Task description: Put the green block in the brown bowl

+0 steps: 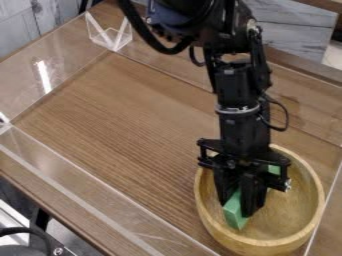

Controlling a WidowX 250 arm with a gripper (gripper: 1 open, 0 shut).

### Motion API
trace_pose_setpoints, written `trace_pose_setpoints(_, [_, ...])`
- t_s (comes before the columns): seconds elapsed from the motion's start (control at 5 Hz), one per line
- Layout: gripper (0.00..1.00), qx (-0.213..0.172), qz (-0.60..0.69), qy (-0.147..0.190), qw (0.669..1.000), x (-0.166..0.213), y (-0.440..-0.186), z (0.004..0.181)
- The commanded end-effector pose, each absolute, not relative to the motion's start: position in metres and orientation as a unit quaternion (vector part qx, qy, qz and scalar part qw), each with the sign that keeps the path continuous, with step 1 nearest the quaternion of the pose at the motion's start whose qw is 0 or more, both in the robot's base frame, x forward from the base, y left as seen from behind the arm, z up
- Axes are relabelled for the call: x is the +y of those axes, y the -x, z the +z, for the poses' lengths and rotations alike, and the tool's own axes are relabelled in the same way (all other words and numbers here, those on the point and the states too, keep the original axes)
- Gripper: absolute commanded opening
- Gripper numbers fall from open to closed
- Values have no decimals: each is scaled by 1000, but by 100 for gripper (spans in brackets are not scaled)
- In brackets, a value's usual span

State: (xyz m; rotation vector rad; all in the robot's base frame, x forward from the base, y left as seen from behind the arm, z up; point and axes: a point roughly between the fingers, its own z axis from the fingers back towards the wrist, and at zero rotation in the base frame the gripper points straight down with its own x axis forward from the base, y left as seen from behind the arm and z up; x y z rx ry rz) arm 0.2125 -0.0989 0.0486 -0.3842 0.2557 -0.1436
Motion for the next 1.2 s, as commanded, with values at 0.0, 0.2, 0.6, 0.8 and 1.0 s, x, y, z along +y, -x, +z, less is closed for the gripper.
trace_pose_setpoints(0.0, [0,110,-78,198,971,-99,-222,56])
trace_pose_setpoints(0.2, [0,114,-77,200,970,-99,-221,57])
trace_pose_setpoints(0.6, [0,123,-76,205,968,-99,-219,57])
trace_pose_setpoints(0.8, [0,128,-76,207,967,-98,-218,58])
trace_pose_setpoints(1.0, [0,133,-75,210,966,-98,-217,58])
